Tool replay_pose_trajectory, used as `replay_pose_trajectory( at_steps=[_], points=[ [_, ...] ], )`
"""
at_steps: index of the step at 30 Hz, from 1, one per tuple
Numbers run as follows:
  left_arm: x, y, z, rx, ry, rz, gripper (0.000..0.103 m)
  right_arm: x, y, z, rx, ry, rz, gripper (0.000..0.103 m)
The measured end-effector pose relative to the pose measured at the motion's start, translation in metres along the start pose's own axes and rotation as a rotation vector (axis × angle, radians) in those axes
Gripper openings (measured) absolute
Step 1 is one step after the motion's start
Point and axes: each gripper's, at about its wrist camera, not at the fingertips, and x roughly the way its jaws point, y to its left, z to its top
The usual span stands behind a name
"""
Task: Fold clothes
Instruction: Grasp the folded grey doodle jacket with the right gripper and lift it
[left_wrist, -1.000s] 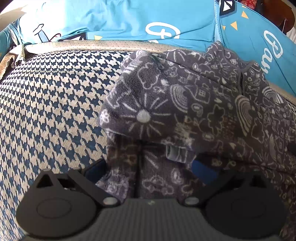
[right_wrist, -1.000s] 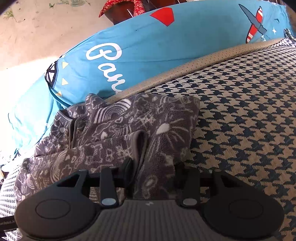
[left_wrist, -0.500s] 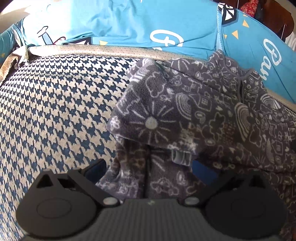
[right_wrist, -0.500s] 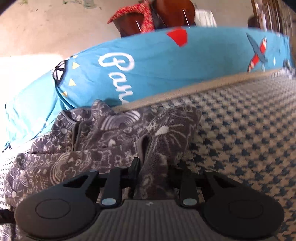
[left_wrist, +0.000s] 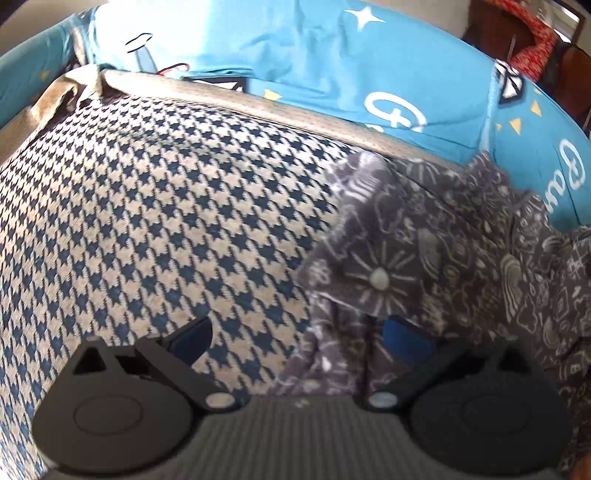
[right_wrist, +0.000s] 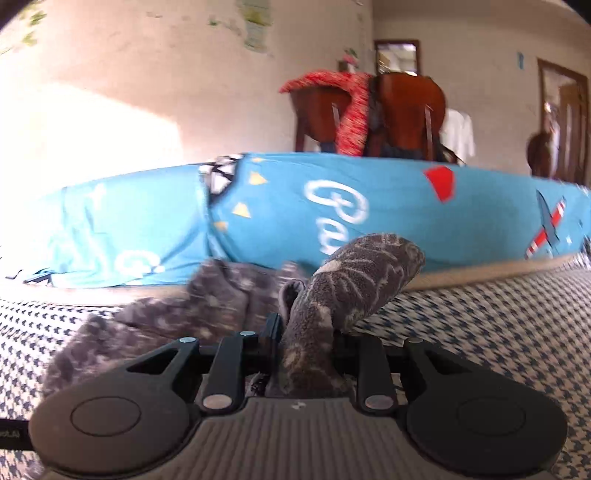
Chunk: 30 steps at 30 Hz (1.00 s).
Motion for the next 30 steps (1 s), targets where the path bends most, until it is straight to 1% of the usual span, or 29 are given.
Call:
replay_pose_trajectory(
  at_steps=[4, 9, 14, 20, 23, 25, 26, 27, 29, 30],
  points=[
    [-0.004, 0.023, 0.004, -0.058, -0.002, 0.016, 0.103, -0.004, 0.037, 0.001, -0.058, -0.03, 0.044, 0.024],
    [-0.008, 0.052, 0.008, -0.102, -0.015, 0.04, 0.103, -0.002, 0.081, -0.003, -0.137, -0.057, 0.097, 0.023],
    [-0.014, 0.079, 0.007, -0.141, -0.023, 0.048, 0.103, 0.009, 0.115, -0.01, -0.151, -0.044, 0.135, 0.023],
    [-0.013, 0.092, 0.008, -0.174, -0.02, 0.052, 0.103, 0.013, 0.151, -0.026, -0.228, -0.06, 0.181, 0.022],
    [-0.01, 0.093, 0.007, -0.185, -0.009, 0.05, 0.103, 0.018, 0.169, -0.04, -0.31, -0.062, 0.193, 0.023],
    [-0.01, 0.093, 0.008, -0.19, -0.007, 0.045, 0.103, 0.022, 0.175, -0.048, -0.335, -0.05, 0.205, 0.026],
    [-0.011, 0.092, 0.008, -0.19, -0.007, 0.043, 0.103, 0.022, 0.177, -0.049, -0.335, -0.039, 0.221, 0.029],
    [-0.011, 0.092, 0.008, -0.189, -0.009, 0.043, 0.103, 0.022, 0.178, -0.05, -0.334, -0.031, 0.24, 0.036],
    [-0.013, 0.09, 0.009, -0.188, -0.012, 0.041, 0.103, 0.018, 0.179, -0.051, -0.321, -0.03, 0.294, 0.044],
    [-0.014, 0.09, 0.01, -0.191, -0.015, 0.04, 0.103, 0.016, 0.179, -0.051, -0.316, -0.03, 0.315, 0.046]
  ],
)
